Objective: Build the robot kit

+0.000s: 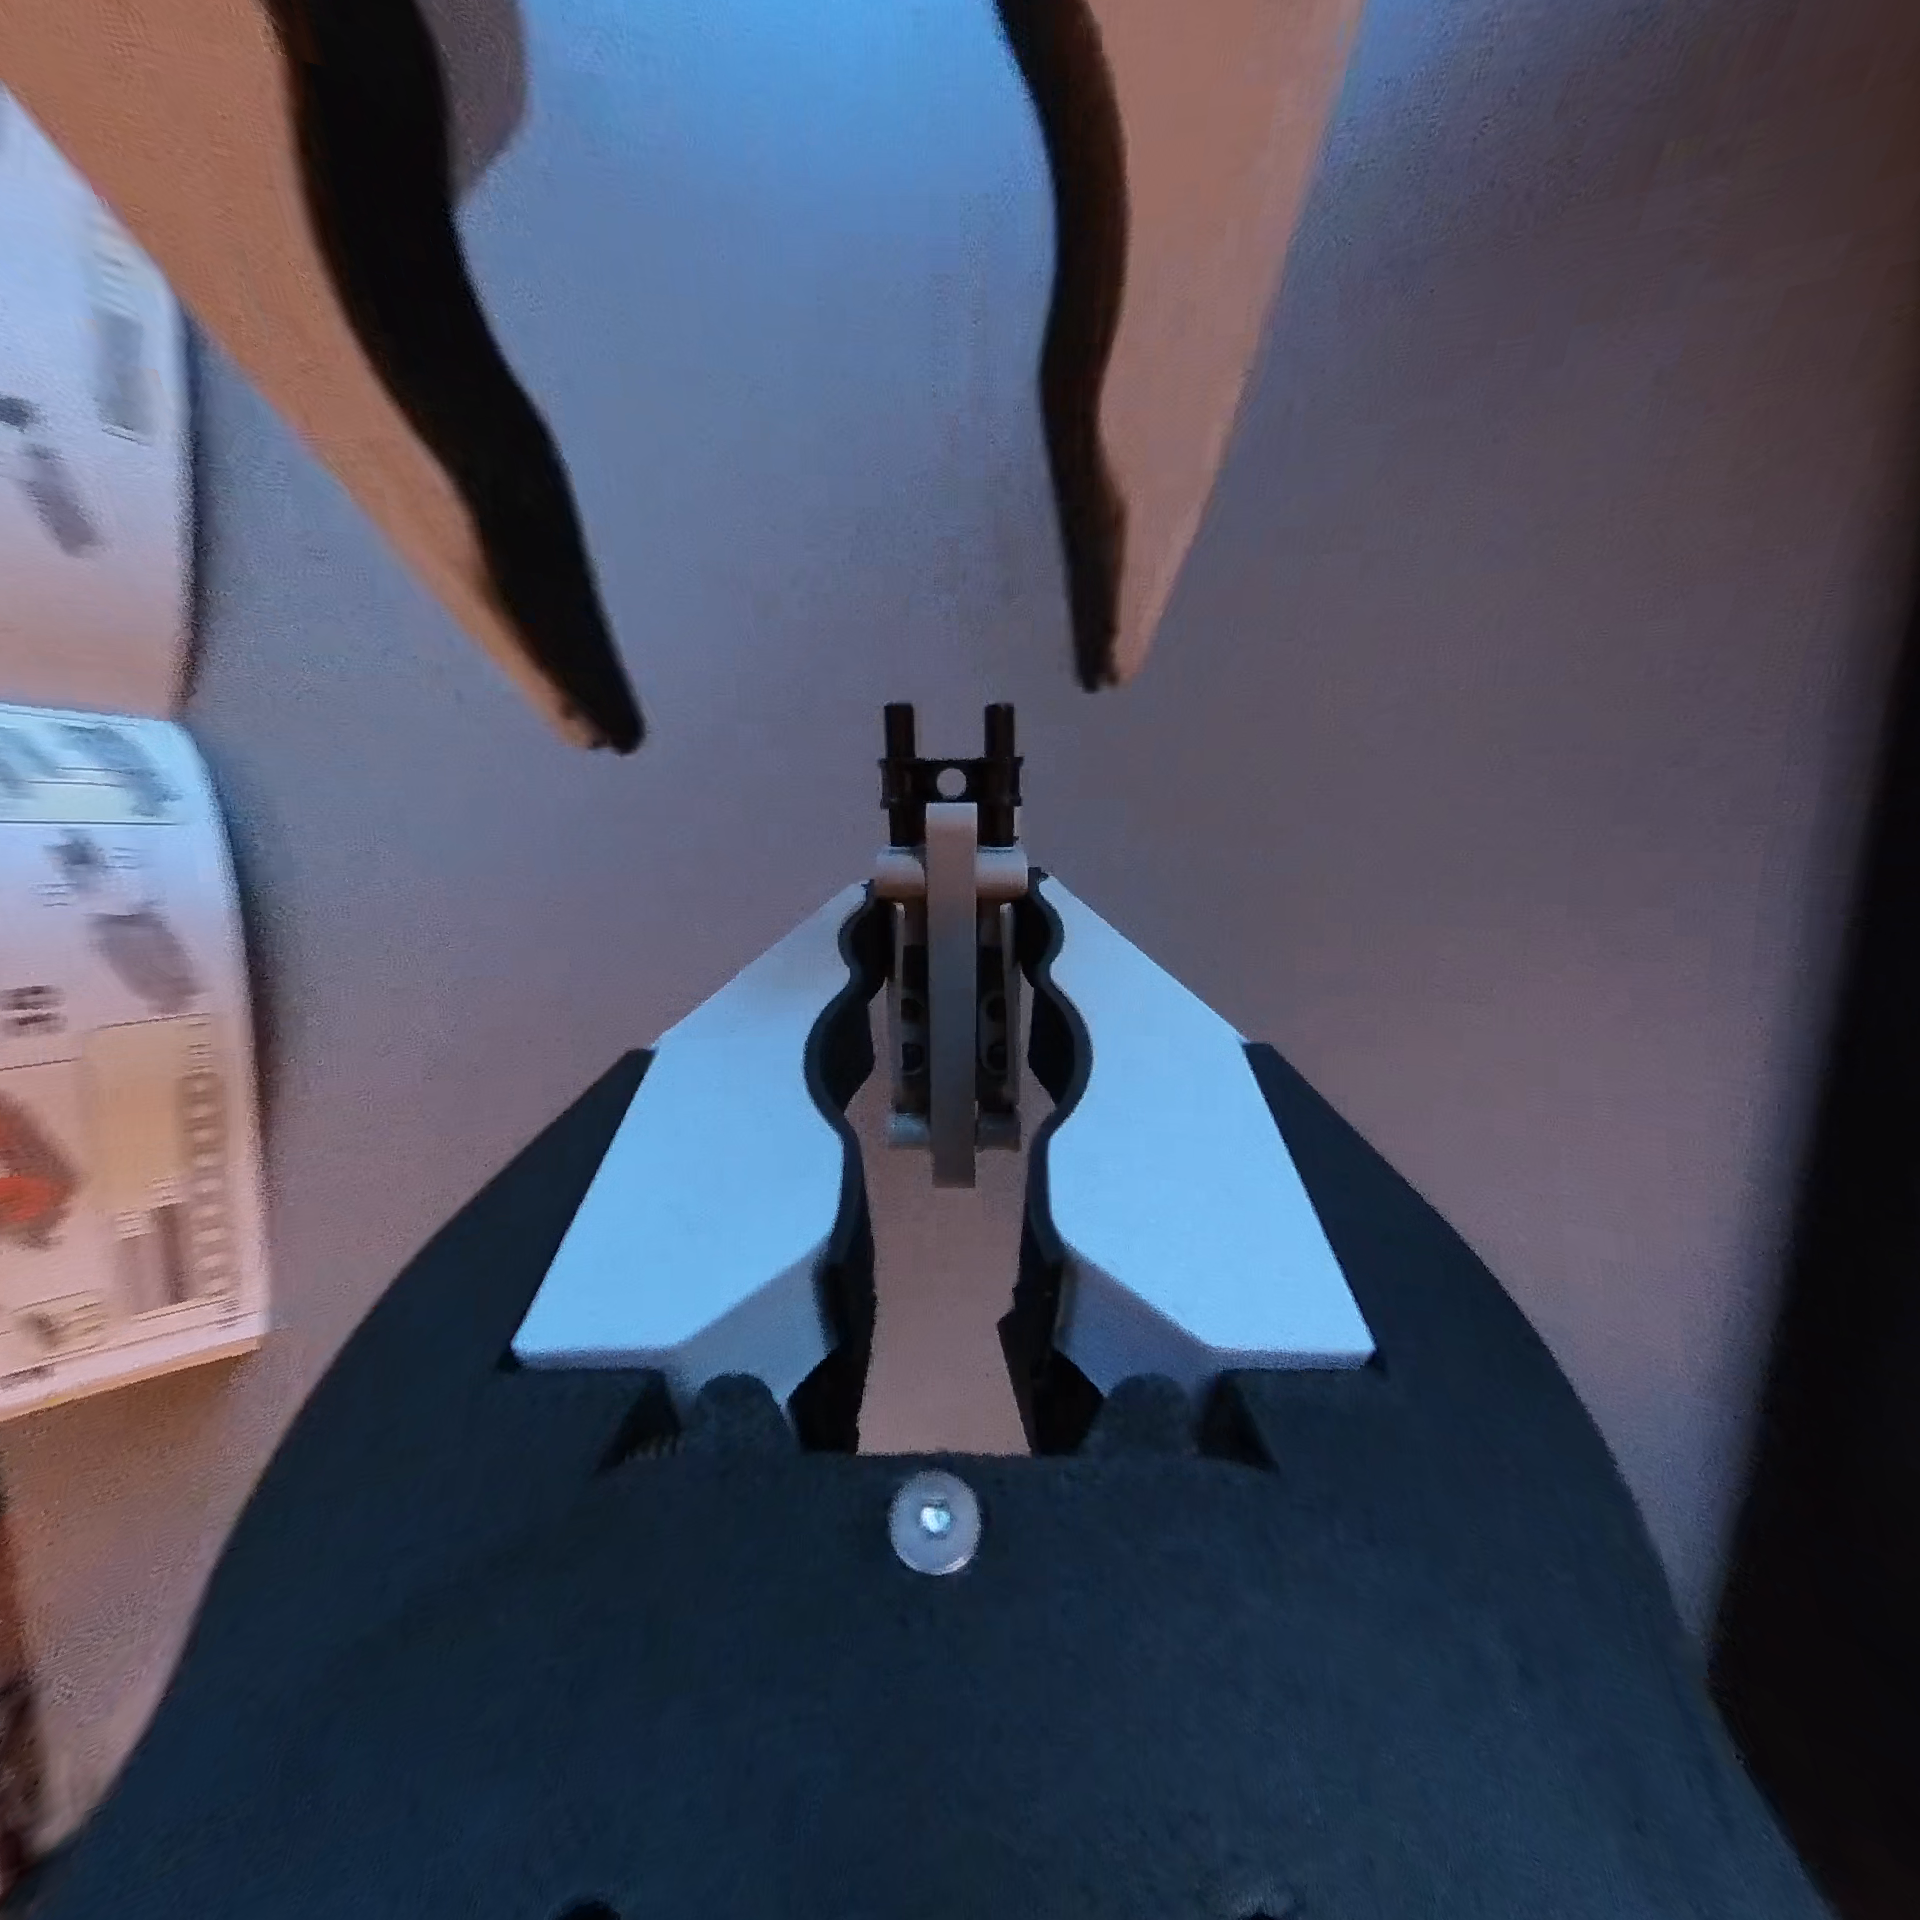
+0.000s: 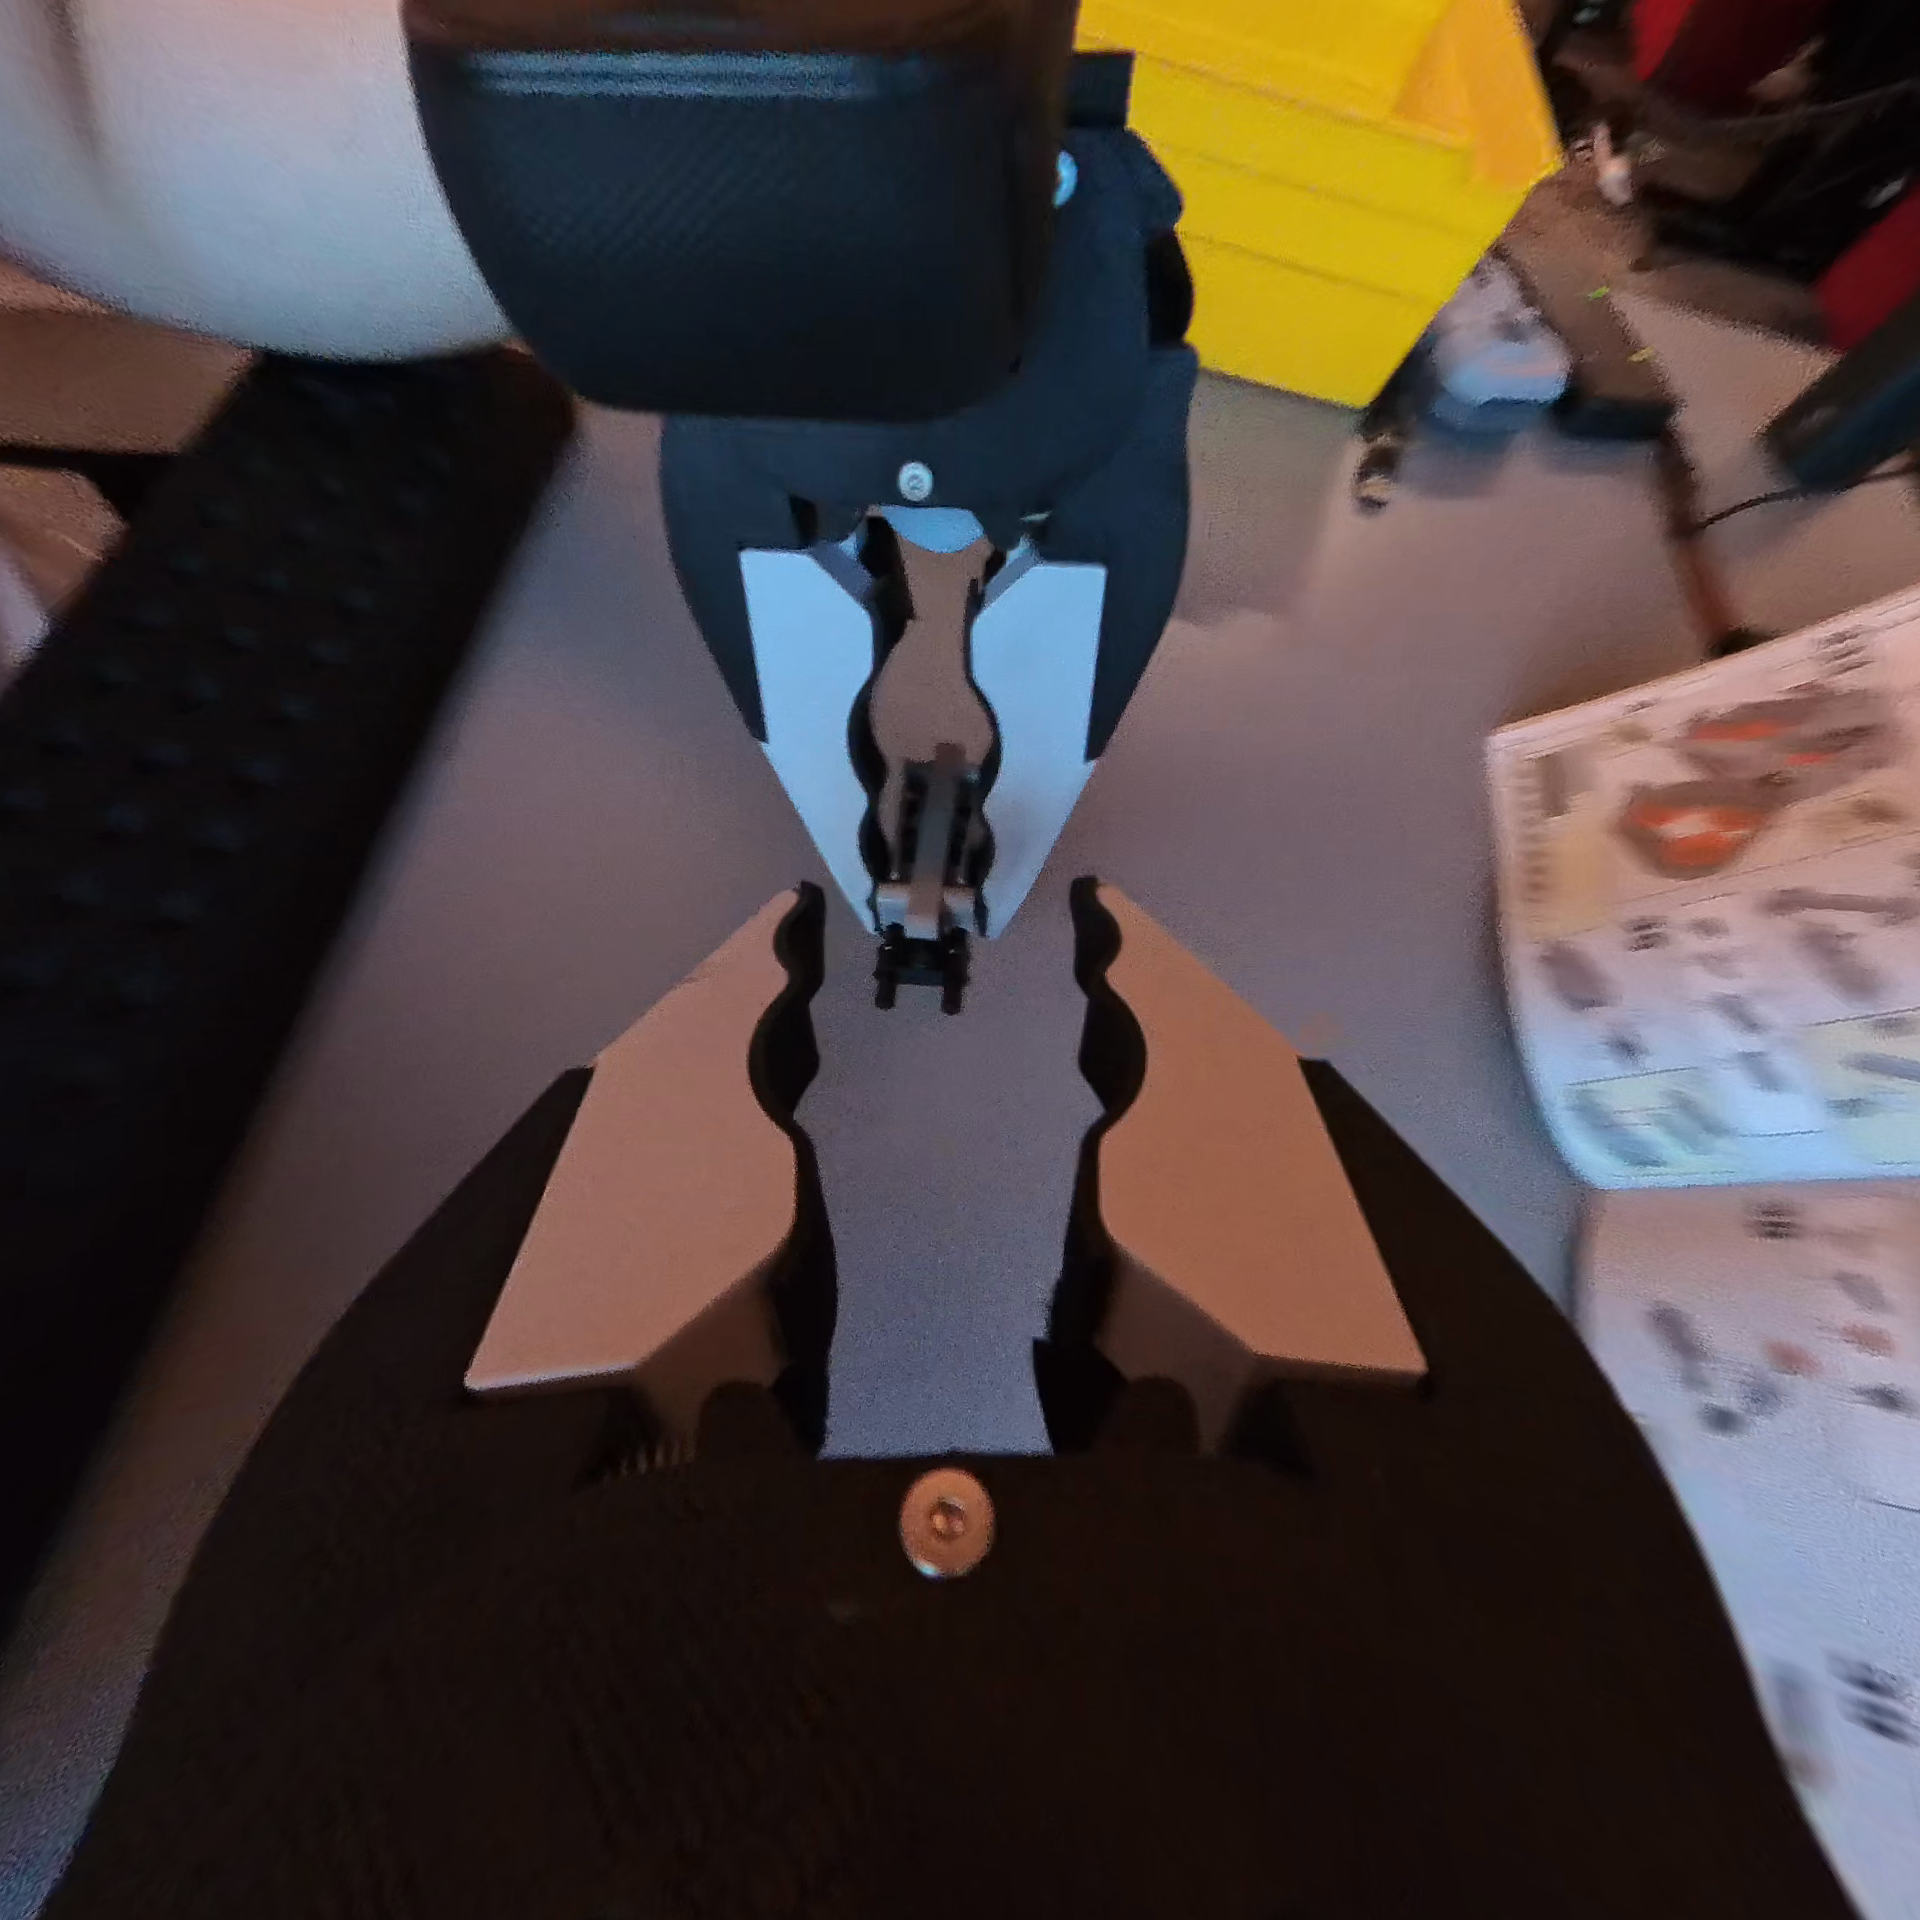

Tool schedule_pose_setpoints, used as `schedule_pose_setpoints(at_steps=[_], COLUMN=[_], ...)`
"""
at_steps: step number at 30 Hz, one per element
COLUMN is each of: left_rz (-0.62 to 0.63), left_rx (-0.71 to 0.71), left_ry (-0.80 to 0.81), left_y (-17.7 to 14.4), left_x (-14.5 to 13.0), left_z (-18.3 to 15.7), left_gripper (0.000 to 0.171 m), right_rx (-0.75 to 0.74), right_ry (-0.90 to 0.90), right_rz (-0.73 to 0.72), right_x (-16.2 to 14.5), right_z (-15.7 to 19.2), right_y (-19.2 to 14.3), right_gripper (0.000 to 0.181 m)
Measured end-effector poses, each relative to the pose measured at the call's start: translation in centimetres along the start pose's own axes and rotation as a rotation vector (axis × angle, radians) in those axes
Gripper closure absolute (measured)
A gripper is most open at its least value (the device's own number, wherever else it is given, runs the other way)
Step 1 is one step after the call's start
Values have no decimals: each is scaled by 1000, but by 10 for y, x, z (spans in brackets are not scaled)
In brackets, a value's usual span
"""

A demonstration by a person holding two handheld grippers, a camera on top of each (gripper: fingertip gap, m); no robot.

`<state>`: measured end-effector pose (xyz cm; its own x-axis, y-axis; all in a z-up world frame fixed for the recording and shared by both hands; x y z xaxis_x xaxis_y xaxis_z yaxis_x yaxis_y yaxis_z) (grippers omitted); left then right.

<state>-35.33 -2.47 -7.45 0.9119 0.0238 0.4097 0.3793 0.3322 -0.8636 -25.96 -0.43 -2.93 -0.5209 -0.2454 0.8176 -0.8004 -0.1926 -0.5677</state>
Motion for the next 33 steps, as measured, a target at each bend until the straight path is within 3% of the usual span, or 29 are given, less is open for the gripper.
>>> schedule_pose_setpoints(at_steps=[2, 6, 11, 14, 22, 26, 33], left_rz=[-16, -30, -94, -115, -250, -365, -407], left_rx=[-54, -86, -147, -138, -120, -118, -106], left_ry=[-22, -51, -103, -111, -182, -224, -211], left_y=[6, 14, 17, 17, 12, 12, 13], left_x=[-9, -20, -18, -19, -38, -48, -52], left_z=[-10, -18, -22, -22, -28, -27, -26], left_gripper=[148, 148, 148, 147, 128, 133, 146], right_rx=[17, -97, -170, -126, -33, -79, -142], right_ry=[68, 97, 62, 88, 184, 165, 128], right_rz=[-44, -103, -97, -55, -7, 41, 23], right_x=[-14, -40, -50, -52, -58, -63, -59], right_z=[8, 22, 32, 29, 29, 33, 39], right_y=[9, 22, 39, 44, 46, 44, 43], right_gripper=[135, 136, 142, 150, 149, 142, 157])
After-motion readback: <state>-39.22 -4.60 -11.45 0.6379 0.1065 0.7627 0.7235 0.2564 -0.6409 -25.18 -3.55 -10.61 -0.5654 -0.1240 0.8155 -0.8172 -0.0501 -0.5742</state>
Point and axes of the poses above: each gripper's, where its closed fingertips meet, y out along the fingers, x out of its top, z = x × y across the jaws, the point moved 7 cm from there along -y, back along the fingers, and after that the axes turned 6 degrees about x, right-handed, at the moved point
